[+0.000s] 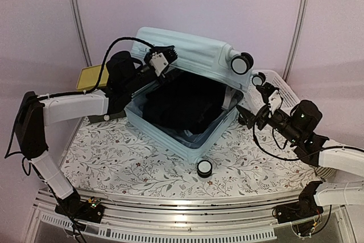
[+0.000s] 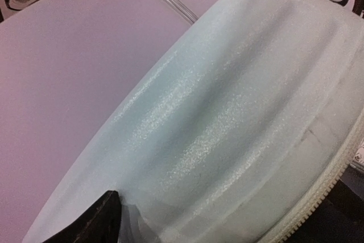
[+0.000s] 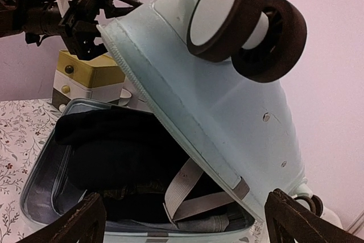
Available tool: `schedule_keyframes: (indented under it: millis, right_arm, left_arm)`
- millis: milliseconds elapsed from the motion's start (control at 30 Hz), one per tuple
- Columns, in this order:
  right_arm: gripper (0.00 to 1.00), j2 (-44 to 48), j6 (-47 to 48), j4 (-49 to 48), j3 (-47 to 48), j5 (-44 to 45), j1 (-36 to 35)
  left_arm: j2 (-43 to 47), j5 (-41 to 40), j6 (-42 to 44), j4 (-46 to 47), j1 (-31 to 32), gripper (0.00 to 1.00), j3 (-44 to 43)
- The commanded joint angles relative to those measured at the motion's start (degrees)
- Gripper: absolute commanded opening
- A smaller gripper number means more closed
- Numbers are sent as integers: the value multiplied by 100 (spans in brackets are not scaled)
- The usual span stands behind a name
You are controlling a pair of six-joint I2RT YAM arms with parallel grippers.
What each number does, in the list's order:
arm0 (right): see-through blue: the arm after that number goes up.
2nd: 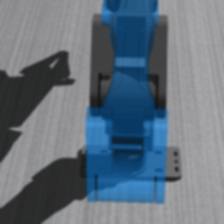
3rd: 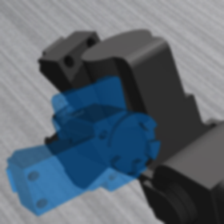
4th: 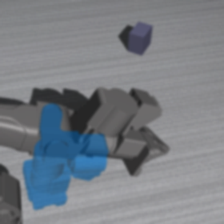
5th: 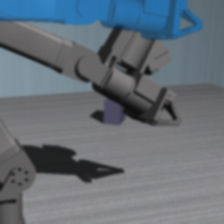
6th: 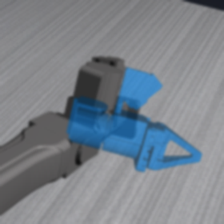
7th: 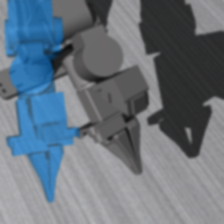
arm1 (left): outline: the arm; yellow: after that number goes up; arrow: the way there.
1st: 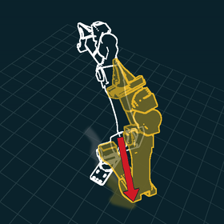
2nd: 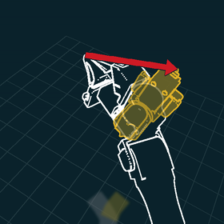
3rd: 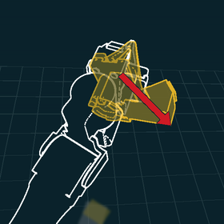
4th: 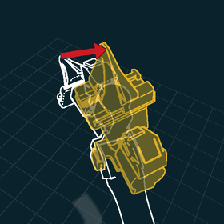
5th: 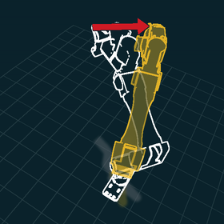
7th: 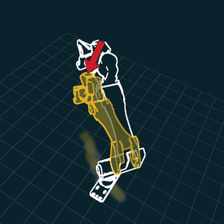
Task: Open, take out, and arrange the luggage
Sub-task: Open the luggage at the center of the board.
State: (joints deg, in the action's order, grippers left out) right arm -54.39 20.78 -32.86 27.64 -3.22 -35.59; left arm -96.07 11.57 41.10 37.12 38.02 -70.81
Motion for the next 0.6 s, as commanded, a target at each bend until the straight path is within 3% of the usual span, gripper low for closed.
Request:
schedule_keyframes:
  millis: [0,400,567]
  right_arm:
    - [99,-210,441,-1074,-81,-112,17]
    - [98,-1535,654,-3899,-383,572,8]
    - [98,-1963,831,-4046,-165,612,4]
  left_arm:
    - [-48,-137,-756,-33,-170,73,-283]
    - [-56,-27,-1011,-10,-207,72,-328]
    - [-68,10,-1064,-8,-213,72,-337]
